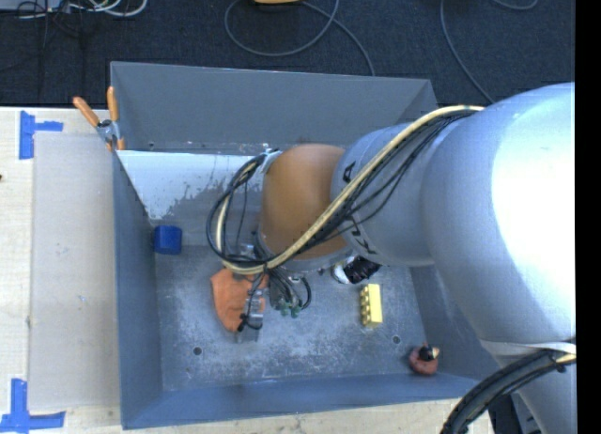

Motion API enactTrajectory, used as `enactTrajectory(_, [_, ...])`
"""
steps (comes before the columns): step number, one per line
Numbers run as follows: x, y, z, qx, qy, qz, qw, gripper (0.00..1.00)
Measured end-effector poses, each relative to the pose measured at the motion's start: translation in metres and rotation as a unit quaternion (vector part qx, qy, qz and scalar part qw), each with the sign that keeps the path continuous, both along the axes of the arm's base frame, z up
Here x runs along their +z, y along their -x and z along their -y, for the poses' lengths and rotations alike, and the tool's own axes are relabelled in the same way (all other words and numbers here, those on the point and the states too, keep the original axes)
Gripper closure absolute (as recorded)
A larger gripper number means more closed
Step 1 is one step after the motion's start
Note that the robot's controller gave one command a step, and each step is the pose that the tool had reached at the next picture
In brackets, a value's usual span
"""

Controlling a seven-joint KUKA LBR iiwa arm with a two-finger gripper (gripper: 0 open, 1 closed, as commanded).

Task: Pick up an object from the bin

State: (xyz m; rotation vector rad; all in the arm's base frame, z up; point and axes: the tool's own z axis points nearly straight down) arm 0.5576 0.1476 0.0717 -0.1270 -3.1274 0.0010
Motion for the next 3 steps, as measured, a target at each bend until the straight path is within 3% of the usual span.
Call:
enactTrajectory(1, [0.001, 0.001, -0.013, 0.115, 0.0, 0.001, 0.9933, 0.0])
enactTrajectory(2, [0.002, 0.0, -0.037, 0.207, -0.002, 0.0009, 0.9783, 0.0])
enactTrajectory(3, [0.002, -0.007, -0.039, 0.157, -0.002, 0.0011, 0.9875, 0.0])
